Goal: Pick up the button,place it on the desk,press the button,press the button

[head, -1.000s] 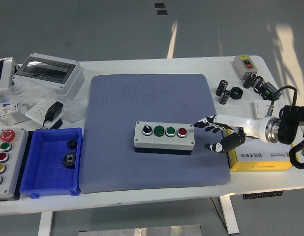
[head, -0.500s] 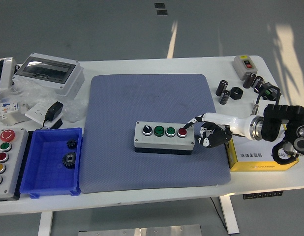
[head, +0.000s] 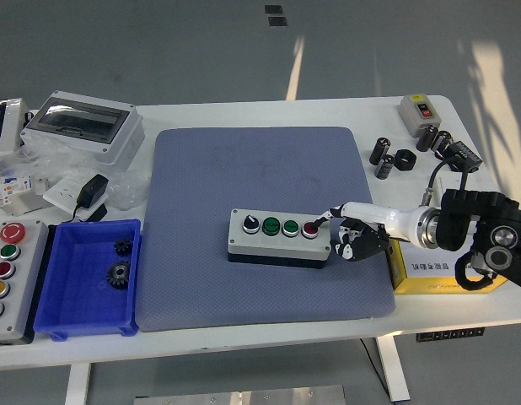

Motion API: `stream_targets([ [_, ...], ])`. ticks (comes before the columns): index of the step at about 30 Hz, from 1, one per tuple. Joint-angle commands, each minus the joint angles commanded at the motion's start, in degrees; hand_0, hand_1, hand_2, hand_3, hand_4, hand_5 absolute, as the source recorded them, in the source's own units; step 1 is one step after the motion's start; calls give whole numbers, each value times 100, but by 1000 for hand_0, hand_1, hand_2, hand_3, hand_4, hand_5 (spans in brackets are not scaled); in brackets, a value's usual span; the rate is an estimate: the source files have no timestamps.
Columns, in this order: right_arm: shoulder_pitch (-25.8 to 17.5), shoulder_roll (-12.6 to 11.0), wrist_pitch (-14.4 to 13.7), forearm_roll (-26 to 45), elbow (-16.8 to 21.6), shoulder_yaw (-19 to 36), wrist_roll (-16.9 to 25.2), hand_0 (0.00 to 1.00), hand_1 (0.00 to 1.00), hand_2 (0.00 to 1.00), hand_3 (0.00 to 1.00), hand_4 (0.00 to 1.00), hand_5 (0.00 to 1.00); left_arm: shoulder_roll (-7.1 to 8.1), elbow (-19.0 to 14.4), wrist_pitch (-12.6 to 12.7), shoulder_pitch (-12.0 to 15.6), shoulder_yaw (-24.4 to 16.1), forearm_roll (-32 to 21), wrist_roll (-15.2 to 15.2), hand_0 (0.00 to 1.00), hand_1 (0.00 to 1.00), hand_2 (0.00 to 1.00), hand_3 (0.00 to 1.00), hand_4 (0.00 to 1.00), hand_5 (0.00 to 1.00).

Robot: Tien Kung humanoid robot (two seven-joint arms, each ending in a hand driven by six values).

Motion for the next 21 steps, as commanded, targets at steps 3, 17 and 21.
stream_targets([
  [3,-26,-25,-17,94,63,113,84,33,168,271,825,332,2,-3,0,2,6,5,-14,-2,616,558,546,593,583,180],
  [17,-1030,320,-802,378,-34,1678,1260,34,160,267,798,332,2,-37,0,2,37,-26,12,-5,616,559,545,594,583,181],
  [21,-1504,817,-1642,257,-489,2112,1862,34,160,267,798,332,2,-79,0,4,66,-27,11,-4,616,559,545,594,583,181],
])
